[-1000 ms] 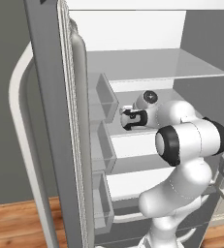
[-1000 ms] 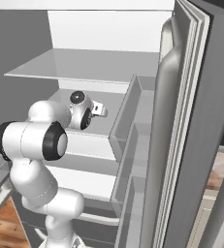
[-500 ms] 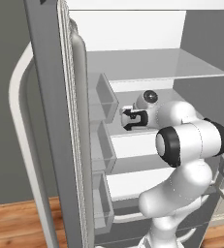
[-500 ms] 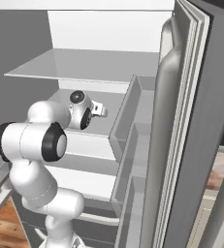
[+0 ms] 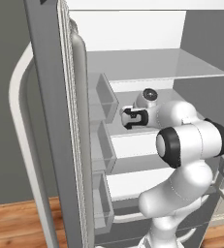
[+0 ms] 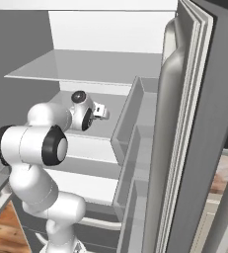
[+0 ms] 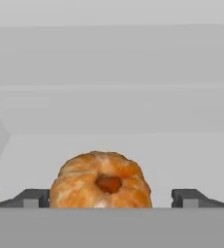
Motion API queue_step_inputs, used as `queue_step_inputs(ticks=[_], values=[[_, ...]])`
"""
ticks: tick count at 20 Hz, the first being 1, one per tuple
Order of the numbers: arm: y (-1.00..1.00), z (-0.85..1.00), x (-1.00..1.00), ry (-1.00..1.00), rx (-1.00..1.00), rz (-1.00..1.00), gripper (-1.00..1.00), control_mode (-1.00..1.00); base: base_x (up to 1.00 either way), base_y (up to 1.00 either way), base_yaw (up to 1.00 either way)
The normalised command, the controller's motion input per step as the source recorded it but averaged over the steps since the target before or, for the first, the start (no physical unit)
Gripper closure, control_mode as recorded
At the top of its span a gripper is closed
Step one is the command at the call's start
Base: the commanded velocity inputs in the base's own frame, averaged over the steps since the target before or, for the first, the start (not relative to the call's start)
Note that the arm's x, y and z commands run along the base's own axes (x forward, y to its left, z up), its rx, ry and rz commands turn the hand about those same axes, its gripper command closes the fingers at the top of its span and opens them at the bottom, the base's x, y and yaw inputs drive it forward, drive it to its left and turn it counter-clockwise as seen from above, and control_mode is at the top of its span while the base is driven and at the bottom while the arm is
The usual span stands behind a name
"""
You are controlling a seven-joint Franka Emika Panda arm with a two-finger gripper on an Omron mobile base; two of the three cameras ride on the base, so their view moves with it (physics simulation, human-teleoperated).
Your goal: Retrieve the kiwi and tangerine from the fridge and place them into the bowl on the dining table.
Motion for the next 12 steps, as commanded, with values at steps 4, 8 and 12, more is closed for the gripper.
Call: queue_step_inputs(ticks=[4, 8, 12], values=[[0.0, -0.41, 0.0, 0.05, 0.0, 0.0, 1.0, -1.0, 0.0, 0.0, 0.0], [0.0, -0.51, 0.0, 0.06, 0.0, 0.0, 1.0, -1.0, 0.0, 0.0, 0.0], [0.0, -0.52, -0.03, 0.04, 0.0, 0.0, 1.0, -1.0, 0.0, 0.0, 0.0]])
